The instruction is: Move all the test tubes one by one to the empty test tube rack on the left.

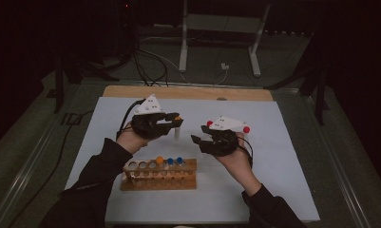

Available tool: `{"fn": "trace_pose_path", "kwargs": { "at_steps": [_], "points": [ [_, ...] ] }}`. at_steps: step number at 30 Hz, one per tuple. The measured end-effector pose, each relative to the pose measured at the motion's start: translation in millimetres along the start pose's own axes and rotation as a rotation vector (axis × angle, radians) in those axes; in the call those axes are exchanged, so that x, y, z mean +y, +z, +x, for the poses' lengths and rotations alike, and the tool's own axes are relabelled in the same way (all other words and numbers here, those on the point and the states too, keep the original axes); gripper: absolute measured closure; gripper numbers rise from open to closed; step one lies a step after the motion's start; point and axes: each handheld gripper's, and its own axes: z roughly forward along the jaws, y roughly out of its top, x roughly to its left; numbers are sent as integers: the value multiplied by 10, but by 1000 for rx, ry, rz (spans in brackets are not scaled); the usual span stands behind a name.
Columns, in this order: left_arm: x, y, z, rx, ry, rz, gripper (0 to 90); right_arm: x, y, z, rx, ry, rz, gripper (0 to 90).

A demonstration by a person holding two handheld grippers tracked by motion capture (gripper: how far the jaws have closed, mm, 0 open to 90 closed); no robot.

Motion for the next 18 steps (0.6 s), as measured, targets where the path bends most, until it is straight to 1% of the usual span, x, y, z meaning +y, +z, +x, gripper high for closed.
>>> {"fn": "trace_pose_path", "kwargs": {
  "at_steps": [3, 5, 8, 9, 12, 14, 16, 18],
  "points": [
    [-10, -97, 30, 13, -8, -10, 713, 5, -15, -15, 8, 16, -14, 437],
    [-25, -155, 43, 17, -6, -13, 714, 6, -25, -26, 16, 24, -31, 402],
    [-54, -236, 60, 33, -10, -8, 713, 13, -28, -24, 1, 19, -30, 354],
    [-63, -262, 64, 35, -17, -9, 714, 14, -28, -22, -4, 22, -30, 325],
    [-93, -346, 57, 47, -12, -10, 713, 13, -14, -21, -11, 19, -24, 229],
    [-121, -399, 49, 51, -12, -8, 714, 8, -12, -17, -18, 28, -30, 179],
    [-153, -448, 44, 57, -10, -2, 714, 6, -11, -23, -7, 31, -31, 122],
    [-182, -502, 44, 66, -17, -2, 713, 4, -7, -26, -1, 32, -25, 71]
  ]
}}
